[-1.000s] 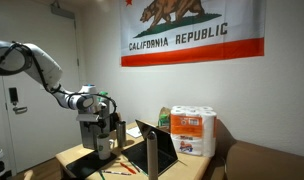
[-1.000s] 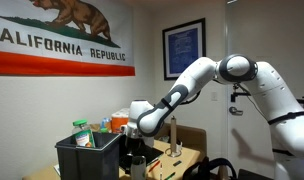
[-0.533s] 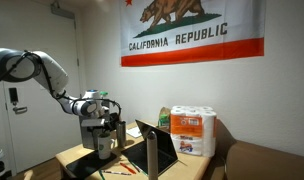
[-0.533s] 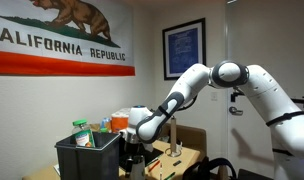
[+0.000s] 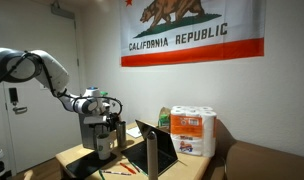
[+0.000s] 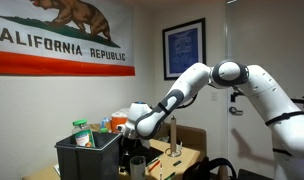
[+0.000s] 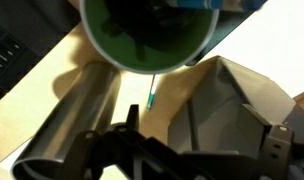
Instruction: Put the pen inside the mug cup
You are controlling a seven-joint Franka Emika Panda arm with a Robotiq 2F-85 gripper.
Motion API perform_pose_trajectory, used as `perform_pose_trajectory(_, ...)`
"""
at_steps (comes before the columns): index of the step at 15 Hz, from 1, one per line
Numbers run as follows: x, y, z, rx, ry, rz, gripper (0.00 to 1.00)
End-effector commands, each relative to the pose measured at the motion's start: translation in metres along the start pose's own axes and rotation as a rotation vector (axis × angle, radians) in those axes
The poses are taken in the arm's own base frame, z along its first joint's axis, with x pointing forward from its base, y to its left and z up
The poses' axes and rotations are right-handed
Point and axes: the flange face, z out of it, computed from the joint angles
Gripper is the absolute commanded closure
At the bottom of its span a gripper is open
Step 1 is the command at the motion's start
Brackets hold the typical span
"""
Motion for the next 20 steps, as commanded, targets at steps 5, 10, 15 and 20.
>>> perform_pose_trajectory(5,0.003,-0.023,0.008,0.060,0.005,-0.111,0.00)
perform_pose_trajectory(10,-0.017,-0.058,0.050,0.115,-0.074,-0.170,0.00)
perform_pose_trajectory(15,-0.027,-0.096,0.083,0.148,-0.129,-0.229,0.00)
perform_pose_trajectory(20,-0.030,-0.088,0.087,0.092,-0.061,-0.172,0.00)
